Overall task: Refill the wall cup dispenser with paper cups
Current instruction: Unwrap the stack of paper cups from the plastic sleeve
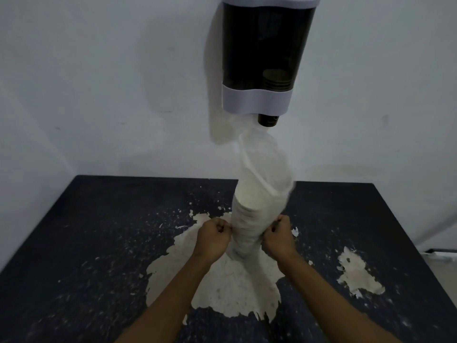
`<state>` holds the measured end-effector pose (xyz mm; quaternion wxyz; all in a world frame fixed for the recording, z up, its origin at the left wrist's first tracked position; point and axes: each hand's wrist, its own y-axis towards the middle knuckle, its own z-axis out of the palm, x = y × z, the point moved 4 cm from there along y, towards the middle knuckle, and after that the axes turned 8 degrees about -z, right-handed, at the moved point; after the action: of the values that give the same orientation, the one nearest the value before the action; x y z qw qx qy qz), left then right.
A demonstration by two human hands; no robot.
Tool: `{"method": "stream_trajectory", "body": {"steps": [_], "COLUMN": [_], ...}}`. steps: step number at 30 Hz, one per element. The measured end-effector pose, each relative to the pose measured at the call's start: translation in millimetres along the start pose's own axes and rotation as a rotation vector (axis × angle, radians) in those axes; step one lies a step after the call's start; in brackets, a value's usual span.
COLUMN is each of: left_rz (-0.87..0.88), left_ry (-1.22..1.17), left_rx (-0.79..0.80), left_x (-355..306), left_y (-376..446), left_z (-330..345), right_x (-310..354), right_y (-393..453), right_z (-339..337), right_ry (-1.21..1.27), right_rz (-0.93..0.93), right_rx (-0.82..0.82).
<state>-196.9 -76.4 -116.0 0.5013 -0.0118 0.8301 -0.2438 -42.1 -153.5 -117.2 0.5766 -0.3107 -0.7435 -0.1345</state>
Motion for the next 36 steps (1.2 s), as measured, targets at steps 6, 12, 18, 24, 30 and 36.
{"method": "stream_trajectory", "body": {"steps": [6,12,18,24,30,36], "left_rz": [-0.012,-0.041,-0.034,-0.025,-0.025,-0.052], "left_ry": [0.079,0.141,0.087,0.079,0.120,0.146], "left_rx": [-0.012,-0.005,-0.008,0.003,0.011,0.004], "left_x": [2.9,8.2,12.6,11.8,17.5,22.9], "left_y": [0.8,4.7,6.7,12.3,13.0,16.6], "left_z": [3.5,3.8,7.7,7.6,11.2,14.9], "right_x": [-6.2,-9.6,-12.4,-17.1,-25.9,-29.7], "right_y": [1.2,3.2,4.9,10.6,12.8,14.7], "right_z": [0.0,2.6,1.5,2.7,0.1,-0.6], "right_ry": [-0.039,-0.055,-0.112,-0.121,-0.088,-0.076], "right_rz": [-0.023,-0.032,-0.083,-0.078,-0.042,-0.040], "right_rx": [0.021,0.028,0.050,0.062,0.089,0.097]}}
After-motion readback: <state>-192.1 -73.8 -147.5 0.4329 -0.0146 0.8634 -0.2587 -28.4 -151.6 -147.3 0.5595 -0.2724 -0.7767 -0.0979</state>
